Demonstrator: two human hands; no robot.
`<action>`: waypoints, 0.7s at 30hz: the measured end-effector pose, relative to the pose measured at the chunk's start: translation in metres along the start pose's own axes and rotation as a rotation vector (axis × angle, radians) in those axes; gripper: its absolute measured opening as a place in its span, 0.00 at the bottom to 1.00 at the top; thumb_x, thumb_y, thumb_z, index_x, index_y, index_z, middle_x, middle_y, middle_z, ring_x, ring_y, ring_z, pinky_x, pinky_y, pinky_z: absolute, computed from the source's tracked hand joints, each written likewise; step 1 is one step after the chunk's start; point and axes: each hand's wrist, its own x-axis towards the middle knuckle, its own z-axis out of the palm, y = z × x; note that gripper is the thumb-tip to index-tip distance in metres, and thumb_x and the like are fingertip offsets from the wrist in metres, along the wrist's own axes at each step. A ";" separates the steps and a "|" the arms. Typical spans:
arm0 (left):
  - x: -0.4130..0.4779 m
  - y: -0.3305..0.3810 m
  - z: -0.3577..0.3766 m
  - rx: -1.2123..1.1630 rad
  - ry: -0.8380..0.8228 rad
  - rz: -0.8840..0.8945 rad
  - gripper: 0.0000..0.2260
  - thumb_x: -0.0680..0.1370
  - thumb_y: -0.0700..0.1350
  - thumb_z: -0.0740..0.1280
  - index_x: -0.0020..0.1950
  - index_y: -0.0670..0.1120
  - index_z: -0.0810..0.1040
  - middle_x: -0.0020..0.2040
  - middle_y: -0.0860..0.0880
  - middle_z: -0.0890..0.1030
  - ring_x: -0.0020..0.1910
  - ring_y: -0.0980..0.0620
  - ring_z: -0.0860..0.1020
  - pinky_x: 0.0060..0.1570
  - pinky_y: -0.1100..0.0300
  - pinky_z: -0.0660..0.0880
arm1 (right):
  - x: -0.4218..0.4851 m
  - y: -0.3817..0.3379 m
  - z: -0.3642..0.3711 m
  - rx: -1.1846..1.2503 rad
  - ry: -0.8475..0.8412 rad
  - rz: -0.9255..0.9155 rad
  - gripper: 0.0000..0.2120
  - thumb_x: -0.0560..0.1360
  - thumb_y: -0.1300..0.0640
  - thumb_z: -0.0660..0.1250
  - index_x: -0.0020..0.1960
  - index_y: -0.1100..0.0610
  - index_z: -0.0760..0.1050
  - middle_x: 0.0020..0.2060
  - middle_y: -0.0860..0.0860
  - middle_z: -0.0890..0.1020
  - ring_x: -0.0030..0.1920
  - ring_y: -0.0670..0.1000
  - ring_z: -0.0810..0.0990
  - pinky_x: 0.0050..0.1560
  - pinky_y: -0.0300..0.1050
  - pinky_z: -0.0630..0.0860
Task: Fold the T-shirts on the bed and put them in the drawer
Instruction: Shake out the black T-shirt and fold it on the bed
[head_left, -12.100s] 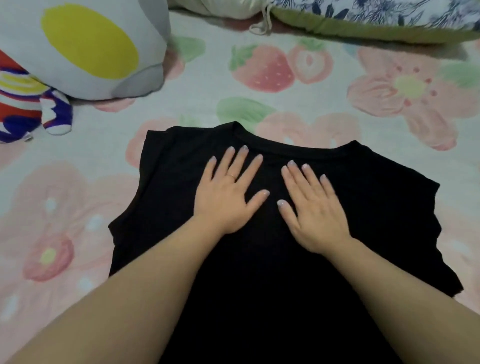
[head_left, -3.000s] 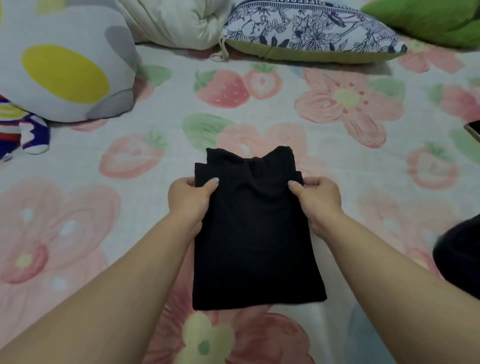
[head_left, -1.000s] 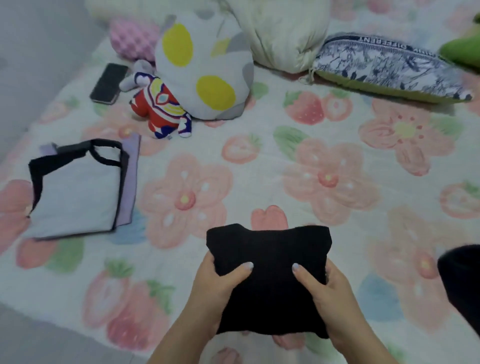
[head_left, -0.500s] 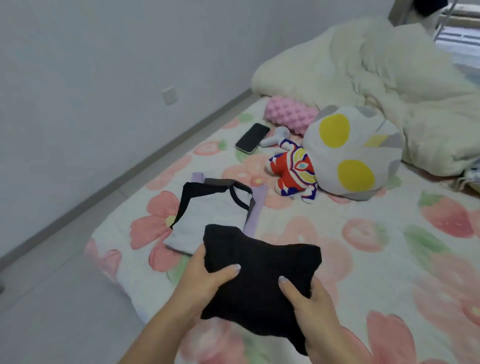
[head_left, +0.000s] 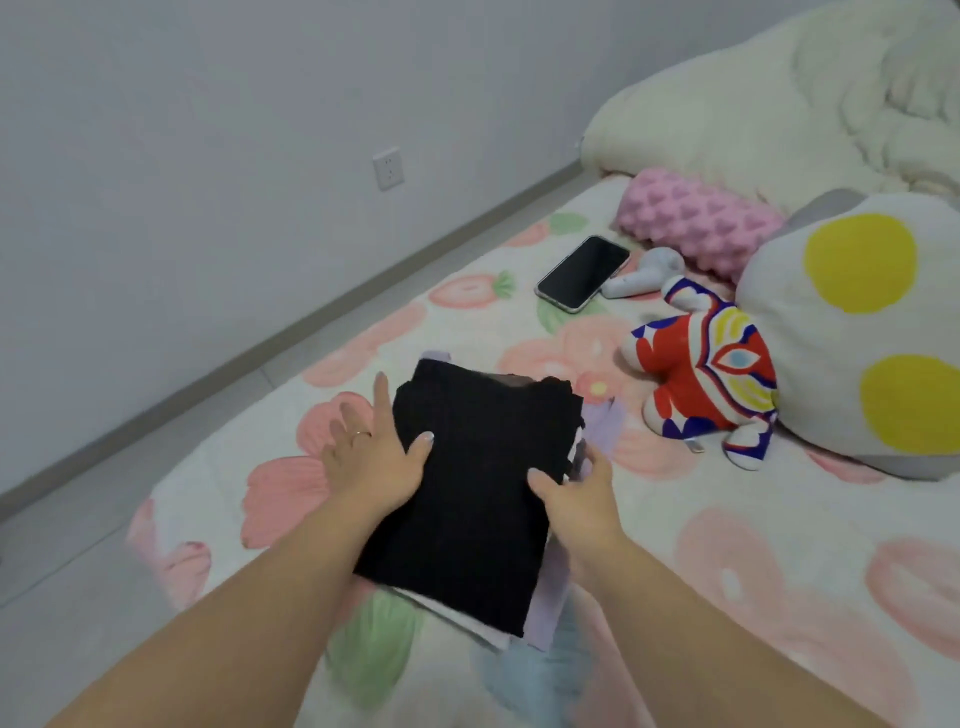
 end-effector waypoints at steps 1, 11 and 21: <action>-0.002 -0.005 0.023 0.106 0.000 0.003 0.32 0.78 0.61 0.53 0.73 0.60 0.34 0.77 0.42 0.43 0.75 0.41 0.45 0.71 0.43 0.48 | 0.007 0.007 -0.001 -0.207 0.060 0.024 0.33 0.74 0.59 0.66 0.73 0.53 0.53 0.66 0.55 0.70 0.62 0.56 0.72 0.60 0.47 0.69; -0.034 -0.034 0.102 0.226 0.154 0.200 0.35 0.67 0.71 0.39 0.73 0.63 0.38 0.77 0.52 0.44 0.76 0.46 0.41 0.71 0.43 0.42 | 0.063 0.045 0.002 -1.418 -0.182 -0.641 0.25 0.80 0.42 0.43 0.74 0.40 0.41 0.76 0.43 0.43 0.75 0.49 0.40 0.72 0.55 0.35; -0.123 0.023 0.116 0.124 0.299 0.374 0.33 0.71 0.64 0.53 0.71 0.47 0.66 0.70 0.37 0.68 0.69 0.30 0.61 0.61 0.27 0.50 | -0.021 0.098 -0.152 -0.850 0.332 -0.555 0.23 0.77 0.54 0.57 0.72 0.56 0.63 0.70 0.56 0.67 0.71 0.56 0.63 0.71 0.46 0.55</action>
